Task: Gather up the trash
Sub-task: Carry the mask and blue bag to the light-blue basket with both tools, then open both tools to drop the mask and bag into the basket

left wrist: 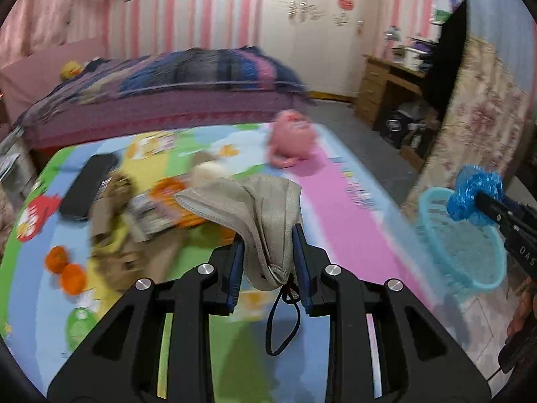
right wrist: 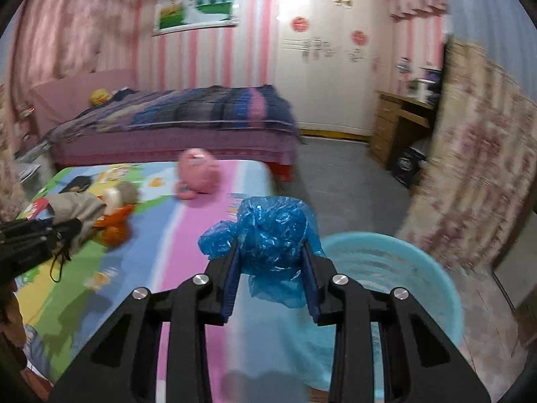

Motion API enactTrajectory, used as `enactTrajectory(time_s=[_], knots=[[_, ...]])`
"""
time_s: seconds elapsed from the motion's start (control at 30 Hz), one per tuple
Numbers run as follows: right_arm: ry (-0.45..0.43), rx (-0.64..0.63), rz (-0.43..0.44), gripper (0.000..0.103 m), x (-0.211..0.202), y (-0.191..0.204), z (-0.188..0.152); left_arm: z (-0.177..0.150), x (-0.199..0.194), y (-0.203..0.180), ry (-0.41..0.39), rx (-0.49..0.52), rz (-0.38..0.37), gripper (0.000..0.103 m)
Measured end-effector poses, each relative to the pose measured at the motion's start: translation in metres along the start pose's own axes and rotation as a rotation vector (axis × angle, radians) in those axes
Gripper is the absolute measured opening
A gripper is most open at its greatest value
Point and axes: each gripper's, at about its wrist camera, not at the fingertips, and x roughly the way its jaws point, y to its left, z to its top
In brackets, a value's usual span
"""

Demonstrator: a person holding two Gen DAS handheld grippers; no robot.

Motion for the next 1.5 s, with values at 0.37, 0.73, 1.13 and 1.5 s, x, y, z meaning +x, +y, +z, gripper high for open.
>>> enactTrajectory(time_s=[0.37, 0.73, 1.13, 1.5], knots=[[-0.023, 0.145, -0.176, 0.034, -0.022, -0.12, -0.028, -0.002, 0.025, -0.13, 0.01, 0.171, -0.151, 0.026], [0.009, 0.158, -0.222, 0.034, 0.001, -0.155, -0.044, -0.011, 0.07, -0.21, 0.005, 0.255, -0.264, 0.026], [0.022, 0.195, -0.244, 0.034, 0.013, -0.174, -0.059, -0.003, 0.099, -0.229, -0.002, 0.285, -0.236, 0.076], [0.04, 0.196, -0.212, 0.035, 0.032, -0.163, -0.06, 0.001, 0.082, -0.178, -0.048, 0.227, -0.124, 0.091]])
